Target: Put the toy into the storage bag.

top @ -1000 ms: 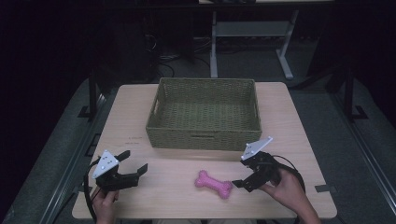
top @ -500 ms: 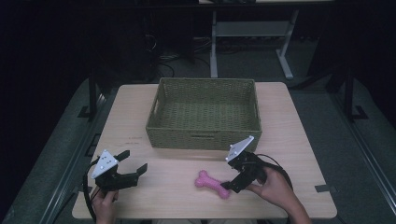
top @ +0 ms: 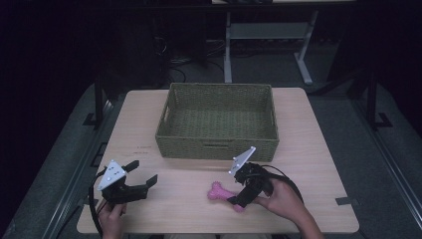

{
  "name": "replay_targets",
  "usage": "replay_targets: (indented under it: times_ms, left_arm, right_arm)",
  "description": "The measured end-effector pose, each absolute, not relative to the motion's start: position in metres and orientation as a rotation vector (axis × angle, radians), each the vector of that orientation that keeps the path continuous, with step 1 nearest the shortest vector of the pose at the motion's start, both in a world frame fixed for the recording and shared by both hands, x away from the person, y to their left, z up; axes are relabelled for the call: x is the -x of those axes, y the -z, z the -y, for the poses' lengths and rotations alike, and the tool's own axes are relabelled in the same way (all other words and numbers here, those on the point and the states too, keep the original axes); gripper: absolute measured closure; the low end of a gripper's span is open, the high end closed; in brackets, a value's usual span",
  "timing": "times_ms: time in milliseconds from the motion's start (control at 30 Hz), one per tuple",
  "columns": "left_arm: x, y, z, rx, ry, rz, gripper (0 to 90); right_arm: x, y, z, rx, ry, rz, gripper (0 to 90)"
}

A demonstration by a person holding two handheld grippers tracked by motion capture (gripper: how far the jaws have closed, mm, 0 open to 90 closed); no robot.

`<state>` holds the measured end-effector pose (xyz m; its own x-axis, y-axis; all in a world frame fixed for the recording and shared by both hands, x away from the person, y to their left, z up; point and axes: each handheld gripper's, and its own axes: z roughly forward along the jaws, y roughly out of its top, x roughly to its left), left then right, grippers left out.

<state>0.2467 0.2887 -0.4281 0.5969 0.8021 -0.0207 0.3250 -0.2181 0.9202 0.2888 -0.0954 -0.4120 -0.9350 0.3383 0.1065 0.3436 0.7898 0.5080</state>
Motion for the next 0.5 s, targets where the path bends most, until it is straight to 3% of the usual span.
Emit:
replay_targets:
  times_ms: [500]
  left_arm:
    - [-0.246, 0.428, -0.289, -1.795, -0.587, -0.923, 13.8]
  right_arm:
    - [-0.289, 0.424, 0.076, 0.523, 0.747, 3.019, 25.1]
